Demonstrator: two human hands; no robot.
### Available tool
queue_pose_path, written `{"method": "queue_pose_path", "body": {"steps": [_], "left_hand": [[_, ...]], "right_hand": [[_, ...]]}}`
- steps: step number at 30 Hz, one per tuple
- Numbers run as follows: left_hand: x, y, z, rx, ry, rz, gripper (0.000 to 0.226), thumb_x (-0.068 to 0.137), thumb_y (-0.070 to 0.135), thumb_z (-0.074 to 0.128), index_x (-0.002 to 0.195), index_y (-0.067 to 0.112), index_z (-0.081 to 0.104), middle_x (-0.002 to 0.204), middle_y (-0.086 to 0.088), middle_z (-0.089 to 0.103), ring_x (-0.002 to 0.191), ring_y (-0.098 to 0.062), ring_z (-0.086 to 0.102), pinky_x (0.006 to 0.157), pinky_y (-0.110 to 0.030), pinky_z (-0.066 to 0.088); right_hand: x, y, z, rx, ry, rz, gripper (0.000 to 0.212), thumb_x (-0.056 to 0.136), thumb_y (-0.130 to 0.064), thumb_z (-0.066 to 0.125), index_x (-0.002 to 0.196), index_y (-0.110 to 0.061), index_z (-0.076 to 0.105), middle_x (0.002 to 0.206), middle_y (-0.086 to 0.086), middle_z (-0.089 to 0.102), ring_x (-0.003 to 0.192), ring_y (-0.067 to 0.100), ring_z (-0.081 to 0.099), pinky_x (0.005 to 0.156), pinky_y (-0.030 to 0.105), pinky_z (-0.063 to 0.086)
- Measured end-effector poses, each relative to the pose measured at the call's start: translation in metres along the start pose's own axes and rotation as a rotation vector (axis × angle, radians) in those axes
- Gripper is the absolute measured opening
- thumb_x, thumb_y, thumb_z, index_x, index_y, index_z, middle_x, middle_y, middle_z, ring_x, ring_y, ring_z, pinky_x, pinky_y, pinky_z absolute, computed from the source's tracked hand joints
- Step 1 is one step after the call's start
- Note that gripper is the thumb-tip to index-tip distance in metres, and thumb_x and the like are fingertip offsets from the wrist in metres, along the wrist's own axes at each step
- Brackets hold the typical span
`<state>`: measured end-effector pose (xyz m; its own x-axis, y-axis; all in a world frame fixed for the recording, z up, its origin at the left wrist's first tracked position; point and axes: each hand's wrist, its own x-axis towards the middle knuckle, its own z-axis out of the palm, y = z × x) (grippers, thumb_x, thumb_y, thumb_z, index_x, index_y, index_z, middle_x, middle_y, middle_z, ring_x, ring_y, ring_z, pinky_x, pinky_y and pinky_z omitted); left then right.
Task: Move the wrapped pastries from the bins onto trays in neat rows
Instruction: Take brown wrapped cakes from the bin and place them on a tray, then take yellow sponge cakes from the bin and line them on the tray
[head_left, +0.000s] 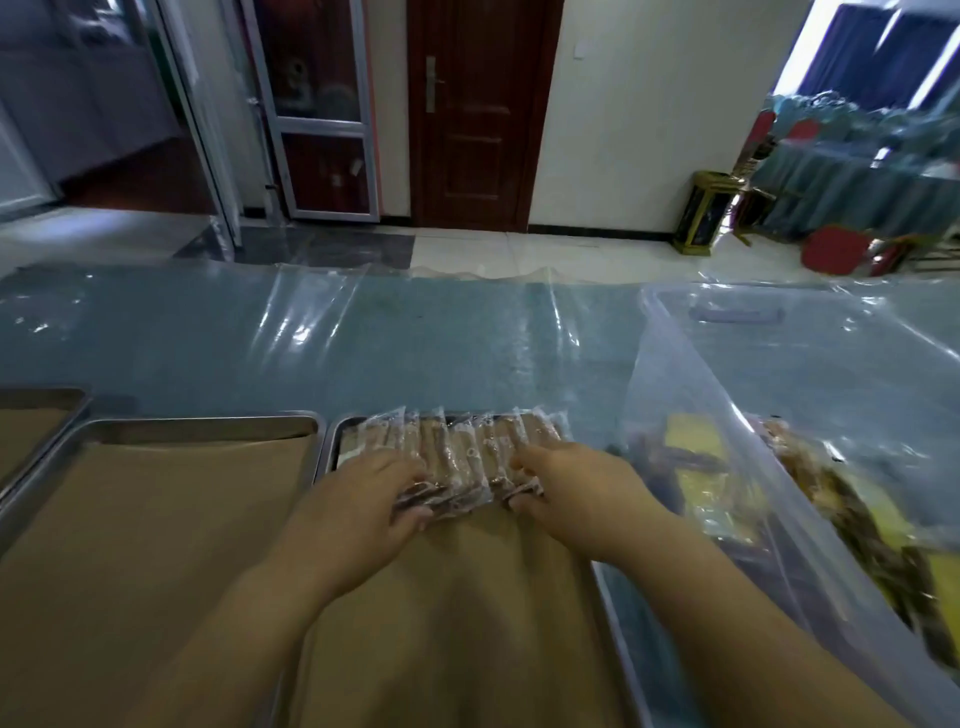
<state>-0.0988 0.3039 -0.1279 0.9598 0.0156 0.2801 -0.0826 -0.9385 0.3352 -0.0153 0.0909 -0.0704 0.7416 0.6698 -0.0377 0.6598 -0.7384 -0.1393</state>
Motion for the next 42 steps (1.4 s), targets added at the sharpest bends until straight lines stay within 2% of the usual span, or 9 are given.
{"method": "queue_pose_path", "body": {"steps": [4, 9, 16, 19, 25, 29, 33, 38, 42], "left_hand": [[0.001, 0.060, -0.032, -0.009, 0.090, 0.167, 0.023, 0.080, 0.035, 0.067, 0.099, 0.021, 0.066, 0.095, 0.007, 0.067, 0.086, -0.015, 0.064, 0.069, -0.034, 0.054], [0.010, 0.138, -0.064, -0.060, 0.074, 0.340, 0.035, 0.081, 0.047, 0.046, 0.097, 0.024, 0.066, 0.092, 0.010, 0.068, 0.079, -0.012, 0.065, 0.063, -0.030, 0.054], [0.043, 0.227, -0.072, -0.155, 0.008, 0.404, 0.038, 0.081, 0.054, 0.048, 0.104, 0.028, 0.065, 0.099, 0.015, 0.065, 0.090, -0.008, 0.061, 0.072, -0.033, 0.052], [0.066, 0.270, -0.055, -0.100, -0.047, 0.407, 0.037, 0.085, 0.055, 0.048, 0.107, 0.030, 0.063, 0.103, 0.014, 0.064, 0.094, -0.009, 0.059, 0.076, -0.036, 0.051], [0.116, 0.337, -0.002, 0.154, -0.296, 0.374, 0.035, 0.085, 0.058, 0.047, 0.112, 0.037, 0.051, 0.110, 0.014, 0.058, 0.100, -0.011, 0.054, 0.076, -0.032, 0.047], [0.146, 0.369, 0.043, 0.273, -0.518, 0.317, 0.040, 0.084, 0.055, 0.055, 0.116, 0.030, 0.051, 0.112, 0.006, 0.057, 0.093, -0.016, 0.052, 0.067, -0.029, 0.039], [0.169, 0.390, 0.078, 0.419, -0.767, 0.230, 0.049, 0.085, 0.052, 0.056, 0.119, 0.016, 0.054, 0.107, -0.002, 0.060, 0.082, -0.019, 0.048, 0.067, -0.032, 0.041], [0.191, 0.405, 0.105, 0.557, -0.890, 0.176, 0.043, 0.090, 0.046, 0.054, 0.110, 0.008, 0.056, 0.069, 0.000, 0.045, 0.073, -0.023, 0.048, 0.057, -0.029, 0.037], [0.192, 0.405, 0.130, 0.541, -0.947, 0.112, 0.042, 0.092, 0.043, 0.053, 0.107, 0.004, 0.059, 0.068, -0.003, 0.047, 0.075, -0.024, 0.053, 0.063, -0.030, 0.039]], "right_hand": [[-0.050, 0.010, -0.042, -0.019, 0.132, 0.028, 0.035, 0.090, -0.044, 0.052, 0.122, -0.031, 0.049, 0.120, -0.004, 0.059, 0.108, 0.022, 0.056, 0.081, 0.034, 0.045], [-0.112, 0.037, -0.090, 0.040, 0.255, 0.065, 0.041, 0.089, -0.047, 0.051, 0.129, -0.036, 0.046, 0.123, -0.013, 0.057, 0.104, 0.009, 0.057, 0.081, 0.024, 0.043], [-0.166, 0.123, -0.120, 0.062, 0.266, 0.214, 0.035, 0.084, -0.050, 0.056, 0.117, -0.041, 0.052, 0.102, -0.022, 0.057, 0.092, 0.004, 0.056, 0.072, 0.027, 0.047], [-0.180, 0.182, -0.123, 0.019, 0.181, 0.275, 0.035, 0.084, -0.051, 0.056, 0.117, -0.041, 0.051, 0.103, -0.021, 0.058, 0.091, 0.006, 0.056, 0.073, 0.027, 0.046], [-0.176, 0.277, -0.110, -0.085, -0.134, 0.275, 0.051, 0.079, -0.051, 0.065, 0.125, -0.037, 0.048, 0.116, -0.012, 0.059, 0.097, 0.010, 0.056, 0.080, 0.028, 0.047], [-0.162, 0.316, -0.094, -0.237, -0.362, 0.207, 0.063, 0.075, -0.045, 0.073, 0.130, -0.032, 0.045, 0.123, -0.005, 0.057, 0.109, 0.019, 0.054, 0.085, 0.034, 0.046], [-0.154, 0.335, -0.080, -0.373, -0.510, 0.103, 0.066, 0.073, -0.041, 0.076, 0.129, -0.023, 0.047, 0.121, 0.003, 0.057, 0.107, 0.024, 0.054, 0.080, 0.034, 0.044], [-0.149, 0.345, -0.057, -0.471, -0.521, 0.028, 0.062, 0.075, -0.044, 0.074, 0.123, -0.017, 0.046, 0.113, 0.005, 0.058, 0.102, 0.026, 0.057, 0.069, 0.034, 0.042], [-0.143, 0.343, -0.041, -0.511, -0.509, 0.015, 0.047, 0.083, -0.036, 0.068, 0.120, -0.013, 0.049, 0.110, 0.004, 0.057, 0.098, 0.026, 0.058, 0.065, 0.035, 0.042]]}}
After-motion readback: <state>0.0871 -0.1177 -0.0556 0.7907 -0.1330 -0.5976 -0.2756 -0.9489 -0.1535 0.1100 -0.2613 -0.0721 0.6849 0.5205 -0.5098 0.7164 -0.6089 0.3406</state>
